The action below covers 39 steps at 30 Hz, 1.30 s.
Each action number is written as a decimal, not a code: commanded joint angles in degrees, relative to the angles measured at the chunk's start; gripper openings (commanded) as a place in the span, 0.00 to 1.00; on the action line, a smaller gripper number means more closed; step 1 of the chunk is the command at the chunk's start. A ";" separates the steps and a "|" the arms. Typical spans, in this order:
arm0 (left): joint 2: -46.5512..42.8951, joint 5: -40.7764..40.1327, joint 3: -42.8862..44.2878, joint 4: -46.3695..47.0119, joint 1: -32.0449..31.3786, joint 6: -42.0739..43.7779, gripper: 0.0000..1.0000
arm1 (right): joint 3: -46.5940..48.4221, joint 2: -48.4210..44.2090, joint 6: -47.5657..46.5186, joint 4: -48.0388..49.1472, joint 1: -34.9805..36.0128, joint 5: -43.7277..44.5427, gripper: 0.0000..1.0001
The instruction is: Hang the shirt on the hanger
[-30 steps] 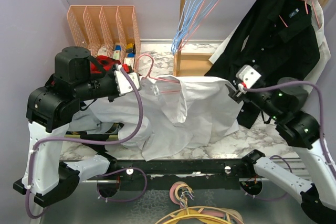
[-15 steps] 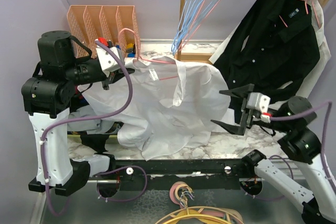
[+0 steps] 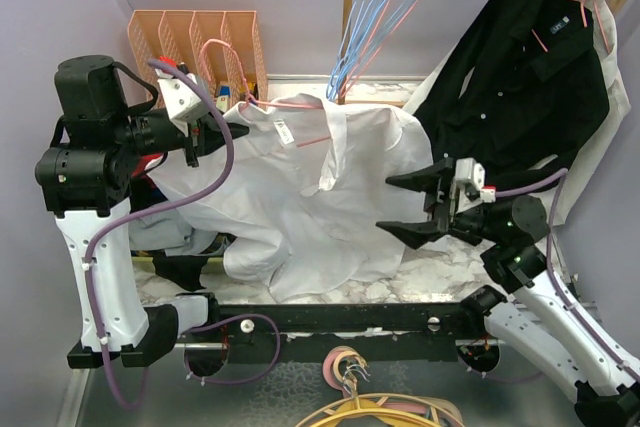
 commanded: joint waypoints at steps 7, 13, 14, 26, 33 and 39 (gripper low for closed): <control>0.39 0.55 -5.77 1.78 0.42 2.49 0.00 | 27.62 10.27 -24.95 -17.95 -0.02 2.93 0.89; 2.31 -6.31 -8.01 -0.72 -5.34 6.99 0.00 | 36.13 20.40 -35.75 -28.44 0.02 3.88 0.74; 2.52 -7.67 -8.25 -0.83 -6.85 7.33 0.00 | 36.29 21.00 -36.41 -28.67 -0.03 3.15 0.71; 6.40 -13.21 -7.52 -4.75 -15.07 16.07 0.00 | 40.67 30.95 -36.16 -34.26 0.01 -7.19 0.14; 9.68 -14.07 -7.22 -1.88 -19.37 15.18 0.00 | 38.46 32.01 -28.23 -29.42 0.01 -17.11 0.13; 11.39 -13.50 -6.52 0.73 -21.07 13.14 0.00 | 35.09 31.64 -22.36 -22.06 0.02 -19.88 0.32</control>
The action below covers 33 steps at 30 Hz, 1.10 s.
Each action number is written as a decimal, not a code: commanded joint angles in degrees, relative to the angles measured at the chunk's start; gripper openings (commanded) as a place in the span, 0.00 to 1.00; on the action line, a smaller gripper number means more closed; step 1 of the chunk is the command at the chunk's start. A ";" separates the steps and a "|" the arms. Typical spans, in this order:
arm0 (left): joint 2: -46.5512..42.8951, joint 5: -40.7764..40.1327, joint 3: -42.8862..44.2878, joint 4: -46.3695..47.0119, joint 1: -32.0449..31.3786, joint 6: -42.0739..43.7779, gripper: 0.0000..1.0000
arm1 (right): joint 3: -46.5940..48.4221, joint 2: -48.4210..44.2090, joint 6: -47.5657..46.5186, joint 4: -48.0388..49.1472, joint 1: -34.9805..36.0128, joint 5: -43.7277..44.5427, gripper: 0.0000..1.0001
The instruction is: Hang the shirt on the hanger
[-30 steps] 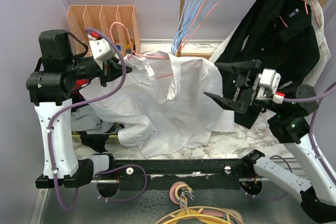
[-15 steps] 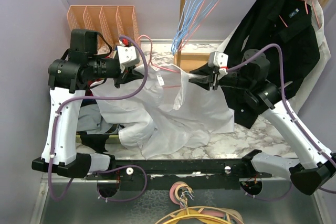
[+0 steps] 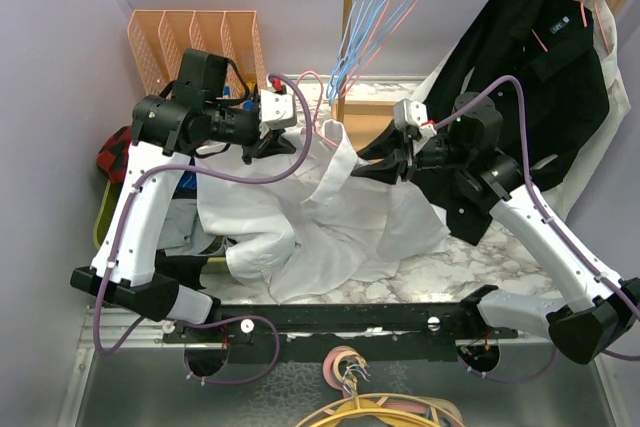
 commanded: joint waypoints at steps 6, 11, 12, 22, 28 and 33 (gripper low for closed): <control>0.77 0.96 2.20 4.42 -0.81 -1.92 0.00 | -3.36 0.91 6.17 9.01 0.52 -5.41 0.23; 0.43 0.30 1.80 5.14 -0.80 -2.76 0.00 | -6.68 0.85 7.91 12.95 0.50 -0.06 0.01; 0.34 -0.39 1.45 5.72 -0.84 -3.67 0.00 | -8.13 0.14 9.95 14.58 0.51 2.83 0.01; -3.17 -19.55 -3.19 6.72 -0.82 -9.06 0.99 | -24.94 -20.54 22.04 12.86 0.50 30.26 0.01; -6.15 -31.76 -5.81 6.08 -0.77 -9.10 0.99 | -25.47 -27.18 27.23 1.28 0.52 36.24 0.01; -7.09 -44.44 -10.53 13.23 0.64 -13.60 0.99 | -24.36 -31.98 33.69 -7.43 0.52 40.19 0.01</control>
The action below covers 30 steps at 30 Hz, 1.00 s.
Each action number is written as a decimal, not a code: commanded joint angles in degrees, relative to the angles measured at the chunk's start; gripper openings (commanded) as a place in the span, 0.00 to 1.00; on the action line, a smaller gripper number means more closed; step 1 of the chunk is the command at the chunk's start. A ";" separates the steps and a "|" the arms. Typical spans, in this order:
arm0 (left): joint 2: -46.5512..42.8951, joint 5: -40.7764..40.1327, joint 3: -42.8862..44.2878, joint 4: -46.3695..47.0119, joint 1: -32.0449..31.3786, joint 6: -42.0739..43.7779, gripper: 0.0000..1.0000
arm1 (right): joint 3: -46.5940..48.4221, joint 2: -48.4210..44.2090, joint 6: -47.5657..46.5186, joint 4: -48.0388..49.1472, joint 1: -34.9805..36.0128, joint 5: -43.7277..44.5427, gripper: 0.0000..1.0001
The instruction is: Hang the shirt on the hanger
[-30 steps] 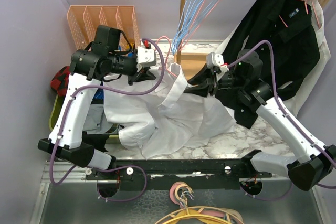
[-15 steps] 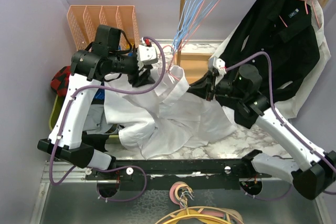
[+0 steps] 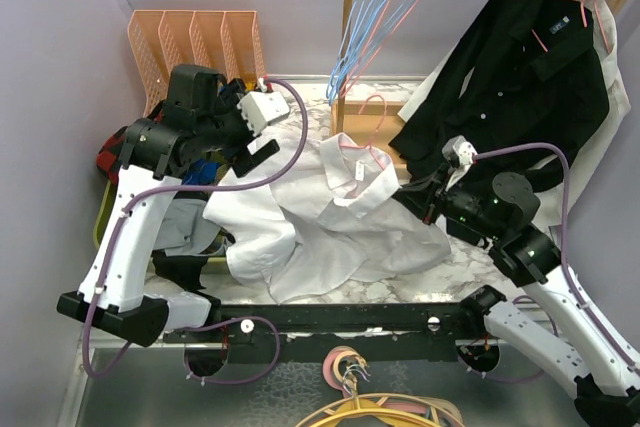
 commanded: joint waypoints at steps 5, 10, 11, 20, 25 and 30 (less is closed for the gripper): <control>1.34 -11.85 5.11 8.76 4.92 -13.22 0.99 | 0.49 -9.20 14.94 -17.54 0.15 7.77 0.01; 1.95 -6.78 11.62 8.85 10.03 -19.14 0.99 | 3.00 -13.82 20.25 -25.07 0.15 24.67 0.01; 2.06 -5.38 12.26 8.60 11.42 -19.78 0.99 | 4.60 -13.05 19.22 -26.07 0.13 27.96 0.01; 2.50 -1.45 17.50 5.60 15.35 -19.76 0.99 | 23.94 -2.78 -0.69 -20.48 0.15 50.33 0.01; 1.89 -1.35 16.75 5.66 16.02 -19.78 0.99 | 31.66 5.71 -11.22 -13.68 0.12 55.69 0.01; 1.33 0.64 16.20 5.75 16.55 -20.89 0.99 | 38.82 15.59 -19.92 -9.03 0.11 59.55 0.01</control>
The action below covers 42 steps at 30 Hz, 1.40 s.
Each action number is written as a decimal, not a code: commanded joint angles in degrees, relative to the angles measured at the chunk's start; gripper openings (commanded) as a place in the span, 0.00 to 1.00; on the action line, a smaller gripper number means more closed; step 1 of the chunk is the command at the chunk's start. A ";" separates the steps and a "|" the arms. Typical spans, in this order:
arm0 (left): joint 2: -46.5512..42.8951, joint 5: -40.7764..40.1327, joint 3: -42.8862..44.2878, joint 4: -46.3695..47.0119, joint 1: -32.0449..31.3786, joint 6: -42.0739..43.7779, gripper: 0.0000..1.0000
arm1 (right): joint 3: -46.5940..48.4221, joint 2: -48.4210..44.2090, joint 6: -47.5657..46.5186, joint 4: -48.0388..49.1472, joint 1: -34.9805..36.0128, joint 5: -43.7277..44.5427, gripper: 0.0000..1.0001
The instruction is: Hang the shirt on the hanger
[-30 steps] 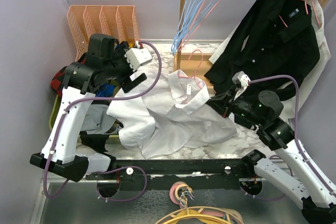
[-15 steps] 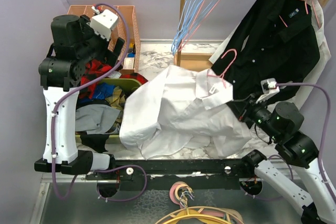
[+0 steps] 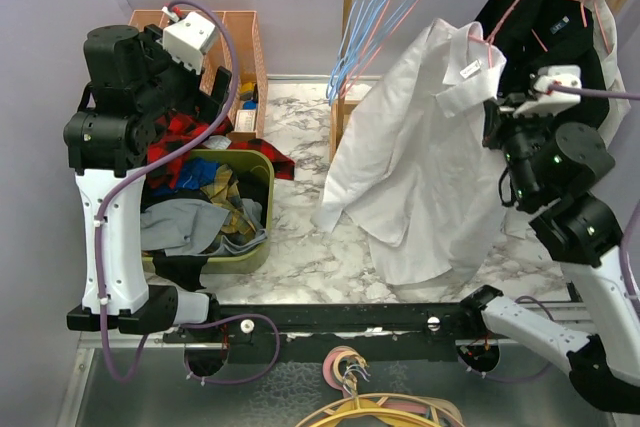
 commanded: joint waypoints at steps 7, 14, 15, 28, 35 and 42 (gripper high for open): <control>-2.23 -6.57 -1.79 3.65 0.67 -8.83 0.99 | 18.03 19.53 -13.43 8.05 -2.51 4.56 0.01; -2.66 -24.27 -3.08 8.26 0.66 -12.26 0.99 | 24.90 26.08 -8.14 6.55 -17.32 -10.77 0.01; -2.63 -25.90 -3.26 8.37 0.67 -11.87 0.99 | 25.91 26.89 -7.81 6.45 -18.81 -11.92 0.01; -3.03 -32.32 -5.00 10.10 0.67 -11.10 0.99 | 25.35 34.45 2.26 8.50 -37.78 -30.65 0.01; -2.83 -31.21 -6.85 10.53 1.09 -10.75 0.99 | 19.15 33.43 3.47 12.04 -38.74 -33.59 0.01; -2.93 -31.93 -9.59 12.49 2.77 -11.45 0.99 | 17.05 31.45 6.04 12.94 -38.96 -35.83 0.54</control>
